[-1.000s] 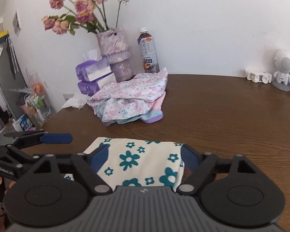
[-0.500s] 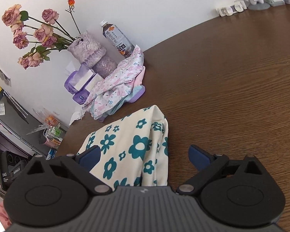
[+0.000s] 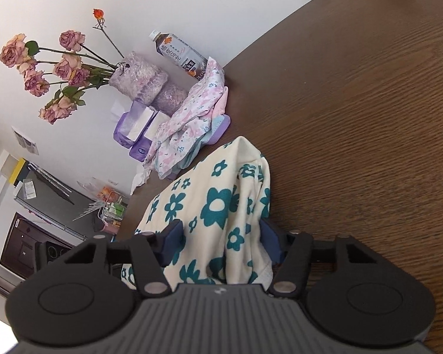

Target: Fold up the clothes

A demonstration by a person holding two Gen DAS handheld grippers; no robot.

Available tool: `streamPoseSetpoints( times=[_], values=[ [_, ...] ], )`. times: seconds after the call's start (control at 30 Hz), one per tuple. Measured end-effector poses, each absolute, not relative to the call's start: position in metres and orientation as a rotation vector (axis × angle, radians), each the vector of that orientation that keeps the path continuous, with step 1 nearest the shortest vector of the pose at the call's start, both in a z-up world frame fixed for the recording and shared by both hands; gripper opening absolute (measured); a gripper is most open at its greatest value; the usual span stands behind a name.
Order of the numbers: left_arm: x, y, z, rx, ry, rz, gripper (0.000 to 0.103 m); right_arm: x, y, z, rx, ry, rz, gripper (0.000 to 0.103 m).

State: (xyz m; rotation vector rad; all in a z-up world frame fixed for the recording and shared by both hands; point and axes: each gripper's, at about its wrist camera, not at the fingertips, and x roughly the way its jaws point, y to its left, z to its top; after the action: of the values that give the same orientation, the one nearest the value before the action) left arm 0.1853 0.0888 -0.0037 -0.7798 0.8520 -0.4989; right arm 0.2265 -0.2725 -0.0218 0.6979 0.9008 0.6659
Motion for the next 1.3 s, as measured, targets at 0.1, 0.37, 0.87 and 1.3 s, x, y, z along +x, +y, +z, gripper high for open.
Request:
streamPoseSetpoints(
  times=[0.1, 0.37, 0.87, 1.3],
  values=[
    [0.187, 0.088, -0.005, -0.773, 0.849, -0.496, 0.043, 0.228, -0.273, -0.026, 0.718, 0.911, 0.661, 0.043],
    [0.188, 0.085, -0.001, -0.79, 0.836, -0.52, 0.039, 0.228, -0.276, -0.027, 0.778, 0.908, 0.674, 0.033],
    [0.18, 0.064, 0.059, -0.699, 0.718, -0.634, 0.037, 0.2, -0.294, 0.031, 0.745, 0.774, 0.676, 0.032],
    [0.148, 0.047, 0.163, -0.63, 0.578, -0.735, 0.037, 0.152, -0.312, 0.133, 0.684, 0.585, 0.707, 0.031]
  ],
)
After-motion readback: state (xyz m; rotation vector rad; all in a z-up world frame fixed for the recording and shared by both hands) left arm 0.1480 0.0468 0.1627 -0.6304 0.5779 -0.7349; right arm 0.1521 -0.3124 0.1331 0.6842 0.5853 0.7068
